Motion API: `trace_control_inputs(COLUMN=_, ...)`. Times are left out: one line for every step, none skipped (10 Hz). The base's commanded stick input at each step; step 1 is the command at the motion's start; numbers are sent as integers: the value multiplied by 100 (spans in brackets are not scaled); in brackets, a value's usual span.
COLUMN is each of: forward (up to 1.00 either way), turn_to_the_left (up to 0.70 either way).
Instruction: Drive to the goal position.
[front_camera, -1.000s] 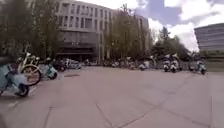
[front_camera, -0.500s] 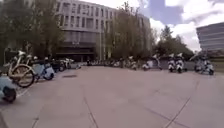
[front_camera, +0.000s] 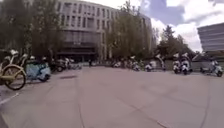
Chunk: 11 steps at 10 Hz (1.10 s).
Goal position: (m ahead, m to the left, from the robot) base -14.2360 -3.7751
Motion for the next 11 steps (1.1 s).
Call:
trace_control_inputs(forward=70, turn_to_the_left=0)
trace_control_inputs(forward=70, turn_to_the_left=0)
trace_control_inputs(forward=70, turn_to_the_left=0)
trace_control_inputs(forward=70, turn_to_the_left=0)
trace_control_inputs(forward=70, turn_to_the_left=2)
trace_control_inputs(forward=70, turn_to_the_left=3)
trace_control_inputs(forward=70, turn_to_the_left=23)
trace_control_inputs(forward=70, turn_to_the_left=35)
trace_control_inputs(forward=70, turn_to_the_left=35)
trace_control_inputs(forward=70, turn_to_the_left=35)
trace_control_inputs(forward=70, turn_to_the_left=35)
